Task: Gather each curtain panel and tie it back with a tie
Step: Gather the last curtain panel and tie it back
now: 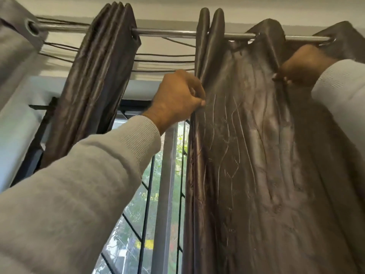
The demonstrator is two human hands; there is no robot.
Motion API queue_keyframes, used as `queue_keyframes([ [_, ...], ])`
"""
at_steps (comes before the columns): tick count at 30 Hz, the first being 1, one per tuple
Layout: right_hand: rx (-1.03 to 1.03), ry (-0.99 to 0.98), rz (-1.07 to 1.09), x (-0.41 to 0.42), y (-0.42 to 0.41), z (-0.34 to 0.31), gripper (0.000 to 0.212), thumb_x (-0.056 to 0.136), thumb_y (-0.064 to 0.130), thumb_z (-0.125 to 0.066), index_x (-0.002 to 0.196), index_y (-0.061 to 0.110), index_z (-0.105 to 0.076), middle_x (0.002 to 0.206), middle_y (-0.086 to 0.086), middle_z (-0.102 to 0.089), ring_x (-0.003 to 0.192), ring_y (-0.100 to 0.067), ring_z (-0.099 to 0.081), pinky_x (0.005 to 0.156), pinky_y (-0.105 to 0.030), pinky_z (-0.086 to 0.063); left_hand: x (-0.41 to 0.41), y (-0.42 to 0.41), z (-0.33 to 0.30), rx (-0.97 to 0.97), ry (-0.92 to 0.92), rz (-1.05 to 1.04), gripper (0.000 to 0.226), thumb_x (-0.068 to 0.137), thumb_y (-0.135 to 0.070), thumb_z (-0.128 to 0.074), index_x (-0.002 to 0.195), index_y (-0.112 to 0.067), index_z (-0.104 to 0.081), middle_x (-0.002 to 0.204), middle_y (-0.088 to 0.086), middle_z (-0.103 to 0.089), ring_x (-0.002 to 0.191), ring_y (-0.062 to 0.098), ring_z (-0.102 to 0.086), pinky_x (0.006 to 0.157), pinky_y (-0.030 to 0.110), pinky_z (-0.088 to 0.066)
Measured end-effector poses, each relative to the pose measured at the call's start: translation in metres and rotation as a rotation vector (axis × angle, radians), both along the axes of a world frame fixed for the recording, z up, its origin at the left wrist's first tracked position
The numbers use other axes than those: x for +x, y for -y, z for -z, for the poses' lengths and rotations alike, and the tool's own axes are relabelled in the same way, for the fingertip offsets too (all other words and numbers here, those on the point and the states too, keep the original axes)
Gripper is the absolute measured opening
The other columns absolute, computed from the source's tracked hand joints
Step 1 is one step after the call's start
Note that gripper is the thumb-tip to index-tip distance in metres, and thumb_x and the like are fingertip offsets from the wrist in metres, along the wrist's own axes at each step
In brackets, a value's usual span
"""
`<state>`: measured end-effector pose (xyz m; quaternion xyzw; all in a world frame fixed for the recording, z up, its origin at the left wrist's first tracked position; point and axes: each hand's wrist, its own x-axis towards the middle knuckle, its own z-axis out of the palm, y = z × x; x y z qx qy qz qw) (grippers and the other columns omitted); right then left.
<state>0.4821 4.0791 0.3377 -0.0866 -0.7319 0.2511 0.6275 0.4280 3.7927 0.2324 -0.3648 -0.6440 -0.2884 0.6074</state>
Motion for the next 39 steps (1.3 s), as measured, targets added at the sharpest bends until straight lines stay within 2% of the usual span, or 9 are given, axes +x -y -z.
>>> queue_keyframes([
  [7, 0.238, -0.044, 0.284, -0.007, 0.044, 0.005, 0.029, 0.093, 0.02, -0.071, 0.112, -0.002, -0.07, 0.115, -0.026, -0.07, 0.11, -0.046, -0.068, 0.089, -0.047, -0.056, -0.023, 0.006, 0.006, 0.041, -0.044, -0.086, 0.008, 0.088, -0.025, -0.089, 0.094, -0.021, -0.085, 0.073, -0.018, -0.062, 0.069, -0.002, -0.059, 0.07, 0.016, -0.052],
  [13, 0.675, -0.057, -0.142, -0.005, 0.127, -0.002, 0.009, 0.094, 0.018, -0.073, 0.094, 0.014, -0.081, 0.071, 0.009, -0.065, 0.064, -0.004, -0.058, 0.067, -0.026, -0.049, -0.022, -0.005, 0.006, 0.008, -0.169, 0.043, 0.007, 0.083, -0.02, -0.087, 0.086, -0.022, -0.082, 0.066, -0.02, -0.062, 0.062, -0.002, -0.059, 0.063, 0.024, -0.052],
  [17, 0.655, 0.01, -0.171, 0.003, 0.123, -0.01, 0.01, 0.097, 0.021, -0.073, 0.101, 0.023, -0.081, 0.082, 0.015, -0.068, 0.071, 0.003, -0.06, 0.065, -0.017, -0.045, -0.018, -0.009, 0.0, -0.083, -0.191, 0.158, 0.03, 0.083, -0.01, -0.082, 0.106, -0.028, -0.074, 0.067, -0.002, -0.063, 0.057, 0.005, -0.056, 0.057, 0.029, -0.055],
  [20, 0.653, 0.032, -0.174, 0.006, 0.118, -0.012, 0.018, 0.097, 0.028, -0.074, 0.113, 0.025, -0.081, 0.094, 0.012, -0.073, 0.083, -0.004, -0.067, 0.075, -0.025, -0.055, -0.014, -0.011, -0.004, -0.207, -0.176, 0.087, 0.041, 0.093, -0.01, -0.078, 0.129, -0.03, -0.078, 0.074, -0.014, -0.061, 0.06, -0.003, -0.057, 0.063, 0.01, -0.047],
  [22, 0.622, 0.056, -0.219, 0.008, 0.112, -0.012, 0.023, 0.097, 0.032, -0.074, 0.118, 0.025, -0.079, 0.103, 0.008, -0.076, 0.089, -0.01, -0.072, 0.073, -0.026, -0.056, -0.007, -0.012, -0.004, -0.237, -0.156, 0.005, 0.026, 0.096, -0.012, -0.074, 0.117, -0.023, -0.084, 0.085, -0.021, -0.068, 0.07, -0.008, -0.064, 0.071, 0.011, -0.053],
  [27, 0.52, 0.06, -0.283, 0.016, 0.079, -0.008, 0.017, 0.102, 0.029, -0.068, 0.114, 0.021, -0.076, 0.099, 0.002, -0.076, 0.079, -0.011, -0.071, 0.065, -0.026, -0.056, -0.007, -0.022, -0.001, -0.182, -0.064, 0.077, 0.024, 0.097, -0.024, -0.069, 0.087, -0.006, -0.082, 0.077, 0.011, -0.076, 0.067, 0.017, -0.076, 0.067, 0.039, -0.068],
  [30, 0.468, -0.001, -0.096, 0.015, 0.048, -0.005, 0.02, 0.098, 0.028, -0.074, 0.112, 0.013, -0.076, 0.098, -0.006, -0.075, 0.076, -0.019, -0.071, 0.067, -0.031, -0.058, -0.01, -0.03, 0.001, -0.136, -0.064, -0.03, 0.024, 0.095, -0.038, -0.08, 0.083, -0.017, -0.077, 0.072, -0.007, -0.068, 0.063, 0.001, -0.064, 0.057, 0.01, -0.046],
  [35, 0.322, -0.094, 0.351, 0.01, 0.011, 0.005, 0.077, 0.079, 0.047, -0.084, 0.137, 0.006, -0.054, 0.132, -0.023, -0.058, 0.109, -0.051, -0.064, 0.091, -0.059, -0.057, -0.005, -0.042, 0.003, -0.035, -0.001, 0.036, 0.033, 0.085, -0.015, -0.086, 0.105, -0.019, -0.061, 0.083, -0.008, -0.057, 0.071, 0.007, -0.059, 0.056, 0.015, -0.046],
  [39, 0.312, 0.034, 0.217, 0.013, -0.009, 0.004, 0.047, 0.082, 0.032, -0.084, 0.109, -0.003, -0.069, 0.098, -0.021, -0.071, 0.078, -0.039, -0.07, 0.079, -0.053, -0.064, -0.002, -0.05, 0.004, 0.095, 0.168, 0.175, 0.053, 0.082, -0.011, -0.09, 0.117, -0.018, -0.052, 0.105, 0.004, -0.065, 0.09, 0.021, -0.073, 0.066, 0.032, -0.065],
])
